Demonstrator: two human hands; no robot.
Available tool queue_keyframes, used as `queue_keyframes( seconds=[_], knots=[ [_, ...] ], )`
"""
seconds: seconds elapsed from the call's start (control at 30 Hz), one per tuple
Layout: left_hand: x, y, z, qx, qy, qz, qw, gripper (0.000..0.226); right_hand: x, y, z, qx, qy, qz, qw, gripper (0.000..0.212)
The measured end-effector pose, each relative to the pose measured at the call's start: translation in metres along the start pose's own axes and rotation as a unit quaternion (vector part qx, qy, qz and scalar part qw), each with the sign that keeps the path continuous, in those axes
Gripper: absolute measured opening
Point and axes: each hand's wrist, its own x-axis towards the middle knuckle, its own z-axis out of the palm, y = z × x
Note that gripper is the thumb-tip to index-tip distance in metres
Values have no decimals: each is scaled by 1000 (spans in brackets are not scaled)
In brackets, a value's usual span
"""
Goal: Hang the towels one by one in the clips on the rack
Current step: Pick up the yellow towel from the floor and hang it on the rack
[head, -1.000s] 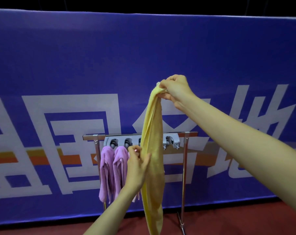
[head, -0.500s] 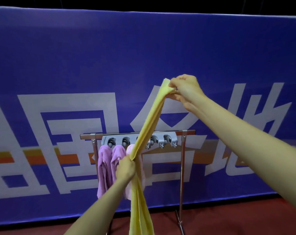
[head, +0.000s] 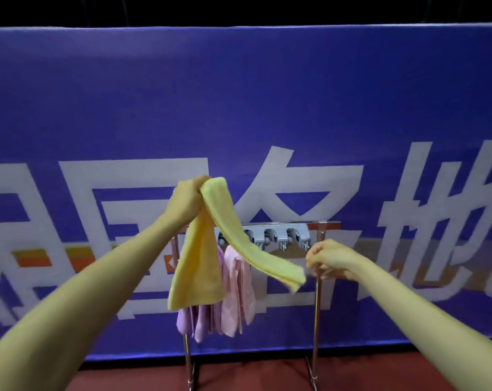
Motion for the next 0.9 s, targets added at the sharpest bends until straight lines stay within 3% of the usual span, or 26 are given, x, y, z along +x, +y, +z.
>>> queue_keyframes(
  seconds=[0.1,0.27,0.37,0.47,0.63,0.77,0.9],
  knots=[
    [17,9,-14,131,-11,75,989,30,2,-15,11,37,28,-71,996,9],
    [25,28,-40,390,-44,187,900,22,-3,-62,29,143,36,-152,977,11],
    [26,27,-52,382,-37,282,879,22,-6,-88,35,176,23,-183,967,13],
    [24,27,-65,371,-46,403,836,40,-8,-108,41,192,-5,-197,961,9],
    [24,37,-78,406,-19,485,775,52,-8,-130,48,167,-65,-186,966,23],
    [21,40,-76,392,-19,515,762,50,-8,-134,51,213,-90,-202,952,11],
    [12,34,-68,353,-7,461,814,36,-8,-137,45,302,-79,-217,925,17]
  ],
)
